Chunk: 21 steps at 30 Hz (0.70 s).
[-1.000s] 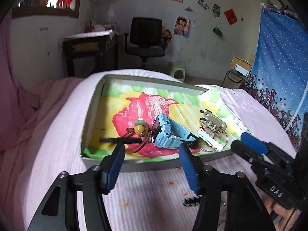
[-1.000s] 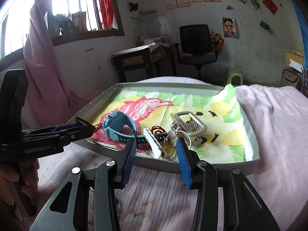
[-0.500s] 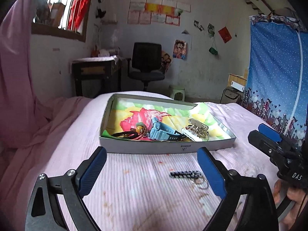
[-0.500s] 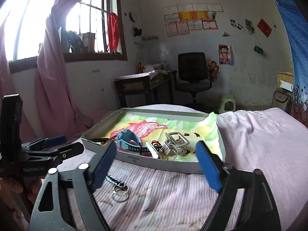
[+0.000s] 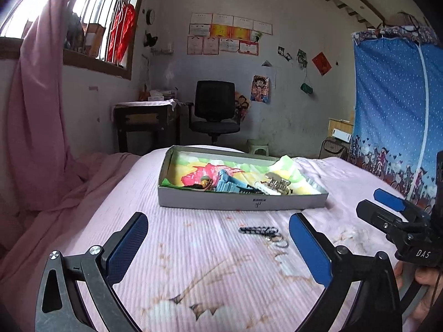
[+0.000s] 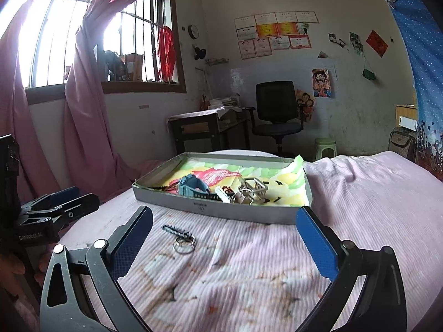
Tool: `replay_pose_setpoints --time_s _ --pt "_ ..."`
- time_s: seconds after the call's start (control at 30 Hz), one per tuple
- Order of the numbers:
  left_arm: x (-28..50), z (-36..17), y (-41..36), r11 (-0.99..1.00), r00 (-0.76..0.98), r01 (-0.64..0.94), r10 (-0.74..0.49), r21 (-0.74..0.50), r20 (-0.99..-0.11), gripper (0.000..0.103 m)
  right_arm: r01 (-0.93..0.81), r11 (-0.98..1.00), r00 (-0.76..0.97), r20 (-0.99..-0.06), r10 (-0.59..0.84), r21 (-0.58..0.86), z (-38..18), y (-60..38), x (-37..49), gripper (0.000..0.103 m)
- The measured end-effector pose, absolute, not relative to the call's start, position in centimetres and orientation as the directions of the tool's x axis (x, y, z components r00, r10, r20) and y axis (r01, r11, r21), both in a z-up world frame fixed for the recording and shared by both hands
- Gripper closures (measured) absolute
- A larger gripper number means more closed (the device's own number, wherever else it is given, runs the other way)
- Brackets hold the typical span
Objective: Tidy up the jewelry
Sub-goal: 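Withdraw both open tools from the box toward the black braided keychain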
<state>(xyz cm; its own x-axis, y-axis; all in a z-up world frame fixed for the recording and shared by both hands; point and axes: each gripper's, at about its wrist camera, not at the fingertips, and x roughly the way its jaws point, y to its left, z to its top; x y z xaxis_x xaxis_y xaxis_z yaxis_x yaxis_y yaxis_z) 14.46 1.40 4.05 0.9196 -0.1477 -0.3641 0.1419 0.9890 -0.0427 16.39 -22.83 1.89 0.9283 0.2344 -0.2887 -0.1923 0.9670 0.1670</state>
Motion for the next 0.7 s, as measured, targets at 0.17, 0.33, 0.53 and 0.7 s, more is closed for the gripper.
replay_pose_setpoints --time_s 0.17,0.33,0.53,0.7 --pt "14.5 3.3 1.7 0.99 0.907 0.134 -0.142 -0.047 -0.396 0.001 -0.192 0.971 0.919 -0.322 0.228 0.14 1.2 -22.5 15.9 0.001" --pt "15.4 2.7 2.8 0.986 0.884 0.133 -0.164 -0.1 -0.438 0.001 -0.184 0.976 0.904 -0.37 0.216 0.119 0.8 -22.2 16.6 0.001" --pt "16.9 1.6 3.7 0.984 0.847 0.105 -0.165 -0.146 -0.505 0.001 -0.171 0.98 0.881 -0.428 0.199 0.104 0.1 -21.7 17.6 0.001" --pt "18.3 1.1 3.5 0.986 0.819 0.093 -0.156 -0.14 -0.553 0.001 -0.16 0.983 0.858 -0.48 0.183 0.087 -0.4 -21.2 18.5 0.001"
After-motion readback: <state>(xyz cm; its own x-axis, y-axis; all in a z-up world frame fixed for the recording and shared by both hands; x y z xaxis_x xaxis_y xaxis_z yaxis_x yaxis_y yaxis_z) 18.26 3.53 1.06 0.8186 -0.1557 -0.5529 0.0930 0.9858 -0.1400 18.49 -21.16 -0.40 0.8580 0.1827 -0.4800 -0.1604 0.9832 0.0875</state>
